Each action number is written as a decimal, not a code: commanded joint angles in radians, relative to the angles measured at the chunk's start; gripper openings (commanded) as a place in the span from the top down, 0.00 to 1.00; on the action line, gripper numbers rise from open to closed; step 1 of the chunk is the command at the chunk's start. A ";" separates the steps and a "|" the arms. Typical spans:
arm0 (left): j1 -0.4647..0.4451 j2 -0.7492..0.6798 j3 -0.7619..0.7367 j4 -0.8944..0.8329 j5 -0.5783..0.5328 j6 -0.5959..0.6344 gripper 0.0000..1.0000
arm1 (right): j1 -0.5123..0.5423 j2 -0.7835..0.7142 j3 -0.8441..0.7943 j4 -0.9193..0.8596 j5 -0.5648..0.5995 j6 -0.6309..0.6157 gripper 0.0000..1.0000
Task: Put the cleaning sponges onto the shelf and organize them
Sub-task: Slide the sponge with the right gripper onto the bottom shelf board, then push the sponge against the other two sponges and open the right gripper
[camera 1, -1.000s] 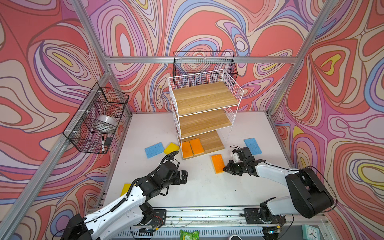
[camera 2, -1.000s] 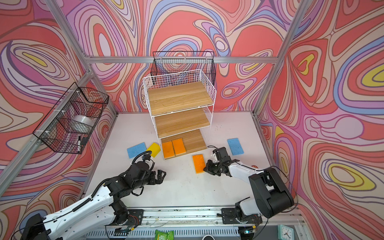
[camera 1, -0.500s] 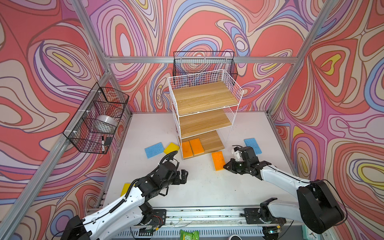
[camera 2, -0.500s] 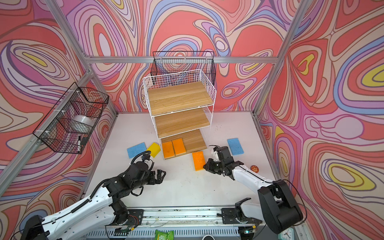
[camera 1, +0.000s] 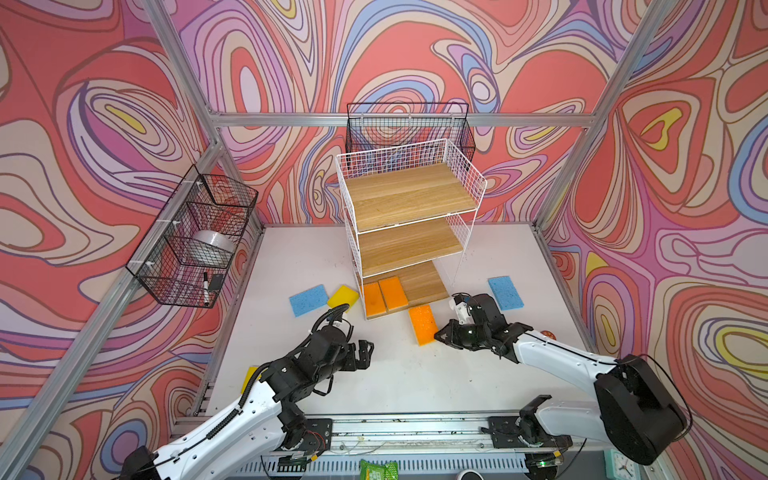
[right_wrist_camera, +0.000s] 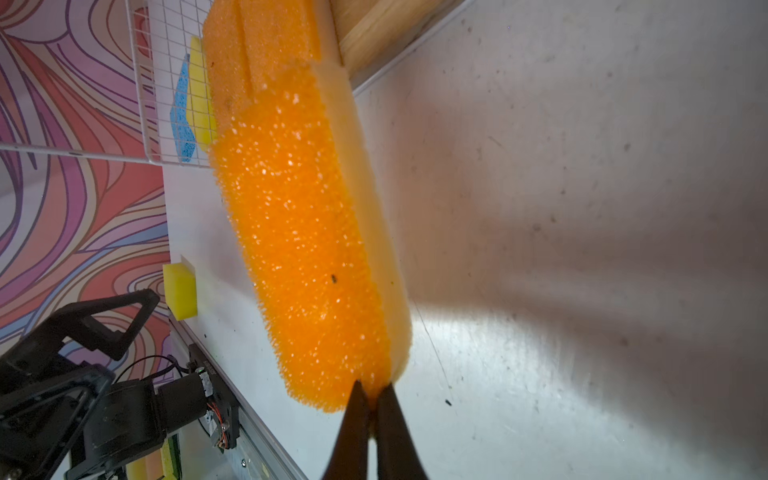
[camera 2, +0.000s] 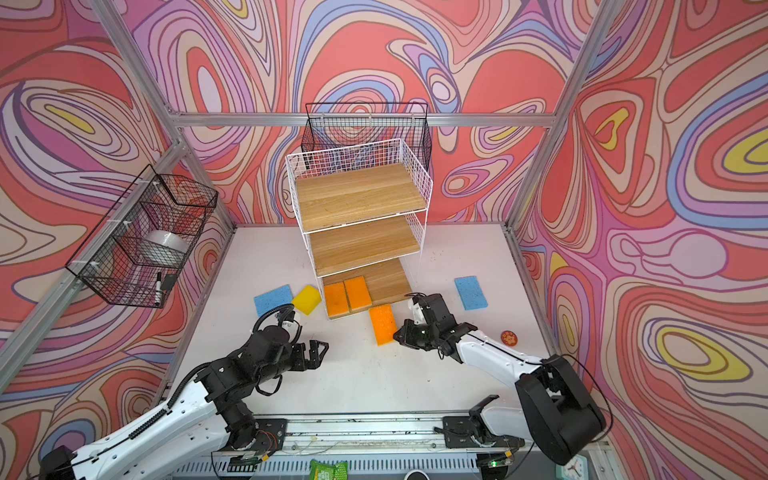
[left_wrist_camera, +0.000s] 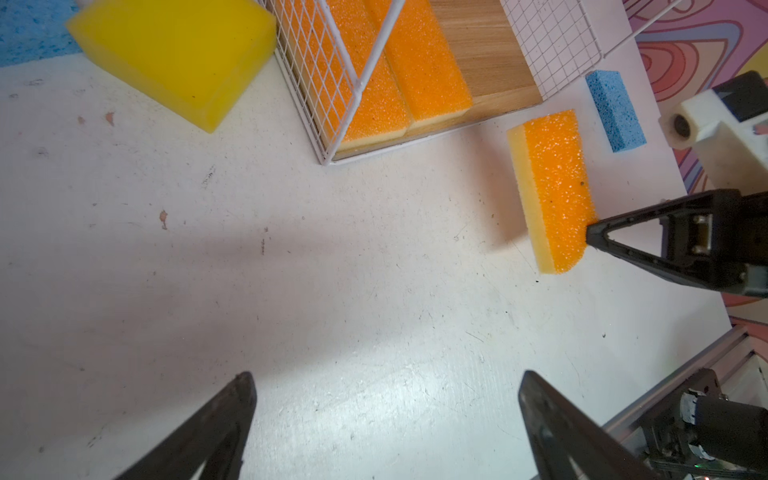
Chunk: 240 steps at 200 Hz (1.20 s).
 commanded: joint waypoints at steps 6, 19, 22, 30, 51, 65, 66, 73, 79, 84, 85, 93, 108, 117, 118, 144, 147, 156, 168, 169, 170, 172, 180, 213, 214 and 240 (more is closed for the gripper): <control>0.007 -0.040 -0.023 -0.061 -0.024 -0.019 0.00 | 0.003 0.052 0.097 0.008 0.048 -0.008 1.00; 0.007 -0.048 -0.027 -0.068 -0.031 -0.018 0.00 | 0.003 0.072 0.132 -0.010 0.083 -0.019 1.00; 0.007 -0.050 -0.028 -0.070 -0.032 -0.017 0.00 | 0.003 0.074 0.135 -0.011 0.088 -0.019 1.00; 0.007 -0.052 -0.031 -0.069 -0.035 -0.017 0.00 | 0.003 0.092 0.152 -0.004 0.105 -0.022 1.00; 0.007 -0.046 -0.033 -0.061 -0.040 -0.014 0.00 | 0.001 0.145 0.181 0.035 0.113 -0.024 1.00; 0.007 -0.036 -0.029 -0.057 -0.041 -0.009 0.00 | -0.001 0.184 0.208 0.044 0.116 -0.032 1.00; 0.007 -0.035 -0.029 -0.057 -0.041 -0.009 0.00 | -0.001 0.187 0.210 0.044 0.117 -0.032 1.00; 0.007 -0.030 -0.026 -0.057 -0.041 -0.005 0.00 | -0.001 0.202 0.225 0.042 0.124 -0.039 1.00; 0.007 -0.026 -0.024 -0.058 -0.040 -0.002 0.00 | -0.001 0.214 0.235 0.041 0.129 -0.046 1.00; 0.007 -0.025 -0.023 -0.058 -0.041 0.000 0.00 | -0.001 0.224 0.243 0.041 0.134 -0.050 1.00; 0.007 -0.024 -0.022 -0.057 -0.042 0.001 0.00 | -0.001 0.226 0.245 0.041 0.134 -0.051 1.00; 0.008 -0.023 -0.022 -0.057 -0.043 0.004 0.00 | -0.001 0.237 0.256 0.038 0.140 -0.058 1.00; 0.007 -0.020 -0.019 -0.056 -0.047 0.010 0.00 | -0.005 0.257 0.280 0.027 0.156 -0.074 1.00; 0.007 -0.017 -0.016 -0.055 -0.048 0.012 0.00 | -0.011 0.267 0.289 0.026 0.158 -0.081 1.00; 0.007 -0.017 -0.015 -0.055 -0.049 0.012 0.00 | -0.012 0.268 0.289 0.026 0.158 -0.081 1.00; 0.009 0.004 0.002 -0.049 -0.053 0.025 0.00 | -0.030 0.290 0.314 0.026 0.162 -0.090 1.00; 0.009 0.007 0.005 -0.049 -0.053 0.026 0.00 | -0.029 0.293 0.318 0.026 0.163 -0.093 1.00; 0.009 0.017 0.013 -0.048 -0.058 0.031 0.00 | -0.030 0.299 0.322 0.029 0.168 -0.096 1.00; 0.010 0.028 0.022 -0.042 -0.062 0.037 0.00 | -0.030 0.311 0.325 0.043 0.172 -0.098 1.00; 0.010 0.029 0.022 -0.042 -0.062 0.038 0.00 | -0.030 0.311 0.325 0.045 0.172 -0.097 1.00; 0.010 0.029 0.021 -0.041 -0.062 0.038 0.00 | -0.030 0.313 0.324 0.046 0.172 -0.097 1.00; 0.010 0.030 0.022 -0.040 -0.063 0.038 0.00 | -0.030 0.315 0.325 0.048 0.172 -0.098 1.00; 0.010 0.033 0.024 -0.035 -0.065 0.039 0.00 | -0.030 0.325 0.326 0.056 0.172 -0.098 1.00; 0.012 0.032 0.028 -0.029 -0.065 0.036 0.00 | -0.030 0.367 0.341 0.078 0.162 -0.102 1.00; 0.012 0.031 0.029 -0.029 -0.064 0.035 0.00 | -0.030 0.367 0.340 0.079 0.162 -0.101 1.00; 0.012 0.031 0.037 -0.044 -0.065 0.036 0.00 | -0.030 0.381 0.357 0.083 0.169 -0.108 1.00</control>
